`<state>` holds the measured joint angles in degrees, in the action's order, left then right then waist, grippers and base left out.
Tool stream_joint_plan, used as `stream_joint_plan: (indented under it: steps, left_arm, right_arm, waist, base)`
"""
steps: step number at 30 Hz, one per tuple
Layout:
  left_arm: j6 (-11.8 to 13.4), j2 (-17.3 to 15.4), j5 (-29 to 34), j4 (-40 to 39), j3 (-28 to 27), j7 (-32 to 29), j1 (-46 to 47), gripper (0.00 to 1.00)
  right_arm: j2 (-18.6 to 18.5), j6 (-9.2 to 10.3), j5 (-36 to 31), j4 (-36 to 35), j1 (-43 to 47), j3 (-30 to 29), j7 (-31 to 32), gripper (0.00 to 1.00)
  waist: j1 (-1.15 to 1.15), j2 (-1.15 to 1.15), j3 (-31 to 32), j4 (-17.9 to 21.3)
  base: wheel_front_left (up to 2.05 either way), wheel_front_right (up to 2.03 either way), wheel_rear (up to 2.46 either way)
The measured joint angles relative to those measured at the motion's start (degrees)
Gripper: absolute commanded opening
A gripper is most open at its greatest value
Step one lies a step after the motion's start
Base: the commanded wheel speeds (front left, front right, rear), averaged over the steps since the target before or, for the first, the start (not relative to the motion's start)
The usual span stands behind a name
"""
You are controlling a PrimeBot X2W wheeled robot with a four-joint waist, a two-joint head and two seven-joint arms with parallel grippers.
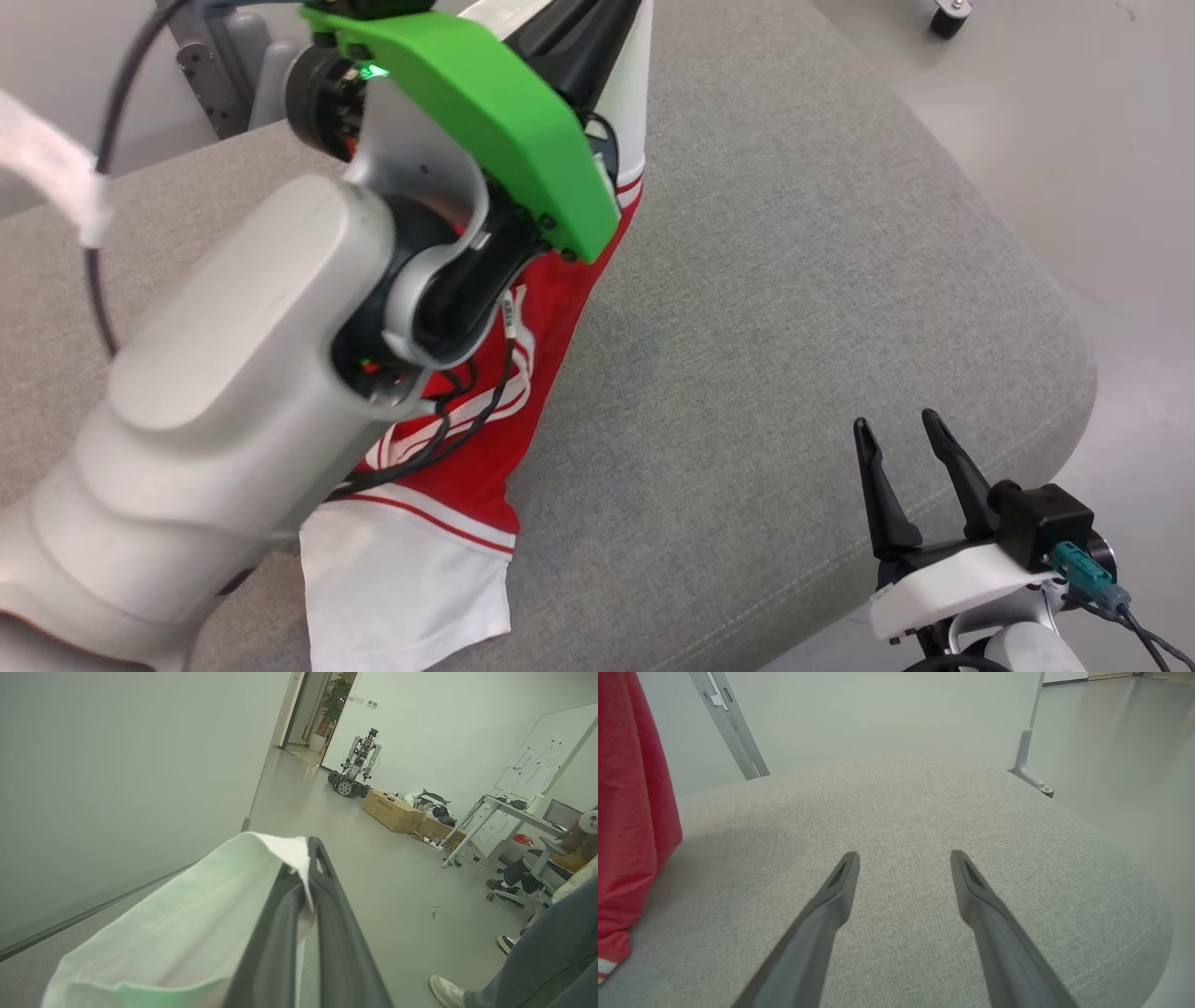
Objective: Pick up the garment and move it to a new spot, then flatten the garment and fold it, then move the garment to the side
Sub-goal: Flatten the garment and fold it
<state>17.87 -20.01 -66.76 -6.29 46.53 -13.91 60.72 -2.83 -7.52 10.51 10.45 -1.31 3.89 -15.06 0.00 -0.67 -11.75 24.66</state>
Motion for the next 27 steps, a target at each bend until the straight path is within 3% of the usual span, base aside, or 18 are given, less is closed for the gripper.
stream_joint_plan:
  steps: [7,8,9,12,18,24,27]
  left_arm:
    - [-2.4,12.4,4.9,25.8,2.6,10.8,3.6,0.00]
    - [-2.7,13.2,6.7,29.5,3.2,12.8,4.5,0.33]
    - [-2.6,13.8,7.4,33.1,3.4,14.3,5.1,0.97]
    - [-3.9,14.7,6.8,42.5,4.3,14.4,4.3,1.00]
    - [-11.4,14.8,9.3,49.3,13.2,6.5,1.9,1.00]
    - [-12.7,11.0,11.0,46.8,14.3,12.5,-1.8,1.00]
    - [-11.6,8.3,11.0,42.4,13.8,15.7,-7.2,1.00]
  right_arm:
    - [0.0,0.00,2.0,0.4,-2.4,2.6,0.0,1.00]
    - [0.0,0.00,2.4,0.3,-2.8,2.9,0.0,1.00]
    - [0.0,0.00,2.7,0.3,-3.2,3.2,0.0,1.00]
    - [0.0,0.00,3.4,0.3,-3.8,4.3,0.0,1.00]
    - [-0.1,0.01,2.1,0.8,-2.0,2.0,0.0,1.00]
    - [0.0,0.00,-0.7,0.9,-1.0,0.3,0.0,1.00]
    - [0.0,0.00,-2.1,0.7,0.0,-0.9,0.0,1.00]
  waist:
    - [0.00,0.00,-2.3,3.0]
    - [0.00,0.00,-2.5,3.5]
    - [0.00,0.00,-2.8,4.0]
    - [0.00,0.00,-3.4,5.4]
    - [0.00,0.00,-3.6,5.6]
    - [0.00,0.00,-2.5,2.8]
    - [0.00,0.00,-1.3,1.1]
  base:
    - [0.00,0.00,0.00]
    - [0.00,0.00,0.00]
    - [0.00,0.00,0.00]
    - [0.00,0.00,0.00]
    - [0.00,0.00,0.00]
    - [0.00,0.00,0.00]
    - [0.00,0.00,0.00]
